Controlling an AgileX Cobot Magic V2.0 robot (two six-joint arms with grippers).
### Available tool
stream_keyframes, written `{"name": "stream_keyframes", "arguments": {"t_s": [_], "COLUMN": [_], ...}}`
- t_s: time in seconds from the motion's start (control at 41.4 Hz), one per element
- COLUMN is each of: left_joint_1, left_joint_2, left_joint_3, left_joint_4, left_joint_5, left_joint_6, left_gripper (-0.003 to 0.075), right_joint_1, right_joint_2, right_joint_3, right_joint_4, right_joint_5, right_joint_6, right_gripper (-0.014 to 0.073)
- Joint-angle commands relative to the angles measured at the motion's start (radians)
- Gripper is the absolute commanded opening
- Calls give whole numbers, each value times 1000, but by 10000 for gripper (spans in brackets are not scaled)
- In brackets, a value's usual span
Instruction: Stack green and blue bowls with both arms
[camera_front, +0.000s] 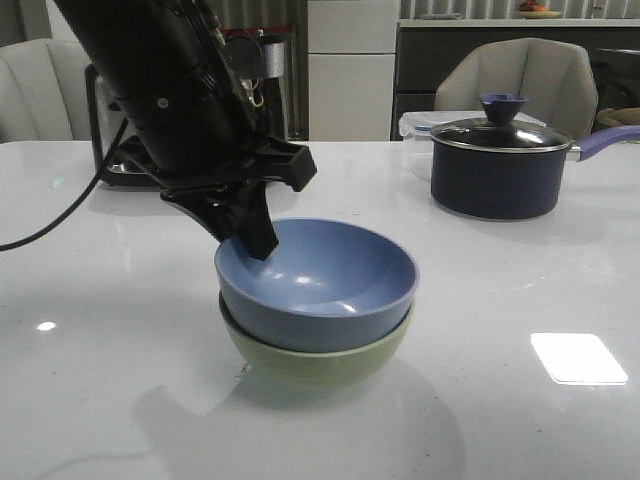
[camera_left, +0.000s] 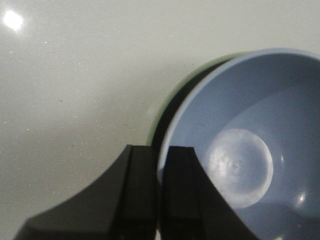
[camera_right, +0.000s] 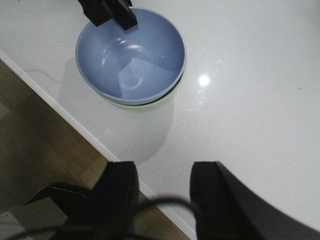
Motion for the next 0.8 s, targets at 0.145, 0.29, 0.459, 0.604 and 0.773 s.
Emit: {"name": "stream_keyframes", "arguments": {"t_s": [0.145,0.29,0.459,0.604,0.773], "left_joint_1": [-10,-10,-10,-10,-10], "left_joint_2": [-36,-60,-168,-307,-501], "left_joint_3": [-32,-32,-32,-32,17], "left_joint_4": [-34,-34,4,88,102], "left_joint_5": [-56,-71,-69,-24,6], "left_joint_6": [1,3,25,25,25], "left_gripper": [355,452,434,434,434], "right_joint_1": [1,1,1,1,1], "right_joint_2": [-8,-8,-8,-8,-8], "right_joint_3": [-24,-24,-24,-24,-24], "right_joint_4": [4,4,4,4,4], "right_joint_5": [-56,-56,-56,-56,-56], "right_joint_6": [-14,-14,-14,-14,-14], "right_gripper": [385,385,385,385,385]}}
